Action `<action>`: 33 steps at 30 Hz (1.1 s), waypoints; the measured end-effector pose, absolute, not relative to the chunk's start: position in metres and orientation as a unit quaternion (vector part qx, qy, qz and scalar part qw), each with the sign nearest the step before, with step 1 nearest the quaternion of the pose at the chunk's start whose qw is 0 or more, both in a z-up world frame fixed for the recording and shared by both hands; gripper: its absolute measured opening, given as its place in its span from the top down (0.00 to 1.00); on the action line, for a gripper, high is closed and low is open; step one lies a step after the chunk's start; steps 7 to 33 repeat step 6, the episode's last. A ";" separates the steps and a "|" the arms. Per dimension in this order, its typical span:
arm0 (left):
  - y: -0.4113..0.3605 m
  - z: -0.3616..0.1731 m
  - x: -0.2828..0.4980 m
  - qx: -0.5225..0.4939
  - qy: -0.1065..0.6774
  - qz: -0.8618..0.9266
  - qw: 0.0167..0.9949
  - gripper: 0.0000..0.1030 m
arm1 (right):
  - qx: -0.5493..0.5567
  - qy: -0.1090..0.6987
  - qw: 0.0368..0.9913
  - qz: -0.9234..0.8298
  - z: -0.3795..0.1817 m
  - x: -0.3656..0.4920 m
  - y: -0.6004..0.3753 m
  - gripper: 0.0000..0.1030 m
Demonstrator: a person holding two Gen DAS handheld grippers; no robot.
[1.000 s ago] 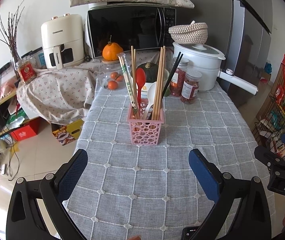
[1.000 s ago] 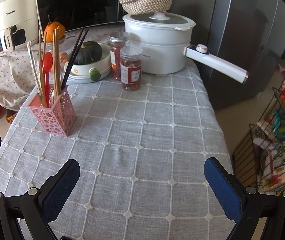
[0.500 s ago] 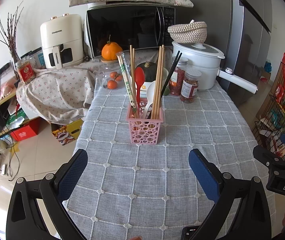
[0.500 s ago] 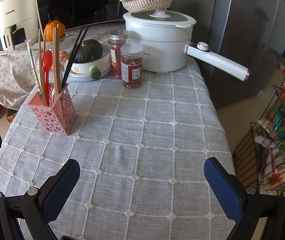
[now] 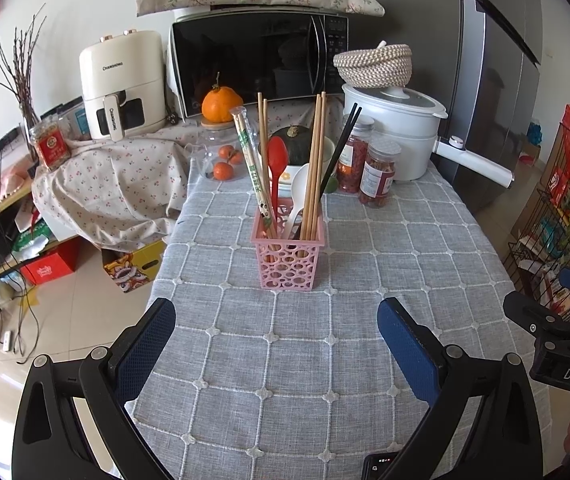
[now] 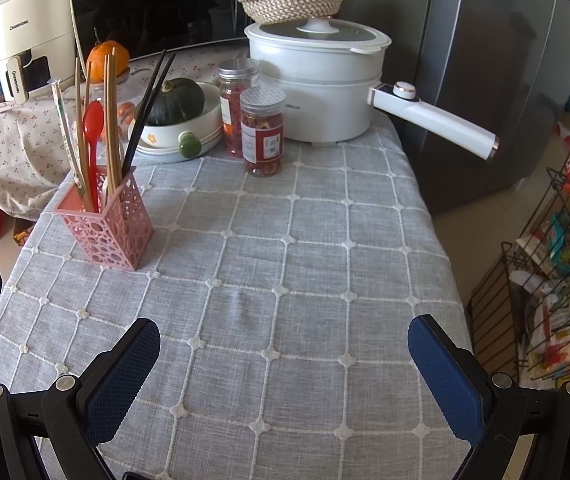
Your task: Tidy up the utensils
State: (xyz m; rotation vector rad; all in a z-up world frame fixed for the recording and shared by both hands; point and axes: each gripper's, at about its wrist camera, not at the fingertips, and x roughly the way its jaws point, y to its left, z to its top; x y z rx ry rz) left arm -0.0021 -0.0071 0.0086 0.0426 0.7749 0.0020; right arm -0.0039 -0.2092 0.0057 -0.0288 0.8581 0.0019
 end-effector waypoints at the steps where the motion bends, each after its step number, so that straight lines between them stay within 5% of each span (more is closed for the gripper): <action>1: -0.007 0.009 -0.002 0.021 0.378 0.001 0.926 0.01 | -0.014 0.416 0.909 0.001 0.006 -0.004 -0.209 0.01; 33: -0.009 0.009 -0.002 0.025 0.373 -0.001 0.927 0.01 | -0.014 0.416 0.909 0.001 0.006 -0.004 -0.209 0.01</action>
